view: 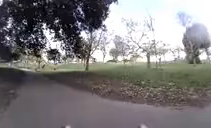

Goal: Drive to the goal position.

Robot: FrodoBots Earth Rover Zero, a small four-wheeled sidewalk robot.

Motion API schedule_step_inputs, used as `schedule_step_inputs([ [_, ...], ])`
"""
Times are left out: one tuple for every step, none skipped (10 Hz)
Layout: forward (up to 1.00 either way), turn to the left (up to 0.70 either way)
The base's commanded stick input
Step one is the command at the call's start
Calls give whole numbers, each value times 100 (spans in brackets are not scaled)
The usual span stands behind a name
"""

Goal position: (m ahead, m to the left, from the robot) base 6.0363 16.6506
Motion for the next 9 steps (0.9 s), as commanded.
schedule_step_inputs([
  [70,36],
  [70,36],
  [70,36],
  [70,36],
  [70,36],
  [70,36],
  [70,36],
  [70,36],
  [70,36],
])
